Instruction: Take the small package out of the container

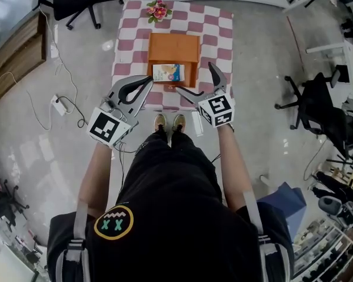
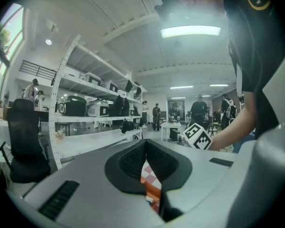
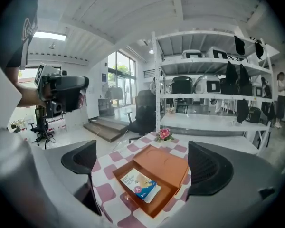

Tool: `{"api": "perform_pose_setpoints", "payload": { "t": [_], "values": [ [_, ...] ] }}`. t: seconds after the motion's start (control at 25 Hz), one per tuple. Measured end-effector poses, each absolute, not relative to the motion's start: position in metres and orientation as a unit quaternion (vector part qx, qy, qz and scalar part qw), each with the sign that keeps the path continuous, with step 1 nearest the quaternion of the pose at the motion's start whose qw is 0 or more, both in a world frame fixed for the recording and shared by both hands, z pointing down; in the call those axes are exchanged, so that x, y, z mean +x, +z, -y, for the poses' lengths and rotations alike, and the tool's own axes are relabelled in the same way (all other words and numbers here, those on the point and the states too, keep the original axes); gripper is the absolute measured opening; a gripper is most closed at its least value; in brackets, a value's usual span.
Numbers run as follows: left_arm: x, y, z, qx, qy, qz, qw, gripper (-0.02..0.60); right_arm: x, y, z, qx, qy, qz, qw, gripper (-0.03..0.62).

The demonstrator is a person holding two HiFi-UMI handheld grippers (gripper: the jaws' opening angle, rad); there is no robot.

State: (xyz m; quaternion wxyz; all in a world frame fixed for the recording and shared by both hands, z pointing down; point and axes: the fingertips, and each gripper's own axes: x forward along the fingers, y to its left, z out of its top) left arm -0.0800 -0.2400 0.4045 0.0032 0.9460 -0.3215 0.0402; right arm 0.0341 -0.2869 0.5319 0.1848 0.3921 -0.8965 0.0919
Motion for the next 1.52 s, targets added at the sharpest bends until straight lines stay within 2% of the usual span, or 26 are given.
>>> {"api": "perform_pose_setpoints", "payload": {
  "t": [0.28,0.8,1.52],
  "values": [
    [-0.069,0.394,0.246,0.940,0.038,0.339,0.026,0.018,0.029,0.594,0.316,0.369,0.143,0.893,0.215,0.595],
    [-0.089,0.421,0.254,0.931,0.074,0.357,0.019,0.017,0.007,0.708,0.336,0.324,0.284,0.857,0.282,0.595],
    [-0.099,0.429,0.262,0.926,0.080,0.367,0.031,0.017,-0.002,0.771,0.326,0.285,0.404,0.794,0.354,0.595]
  ]
}}
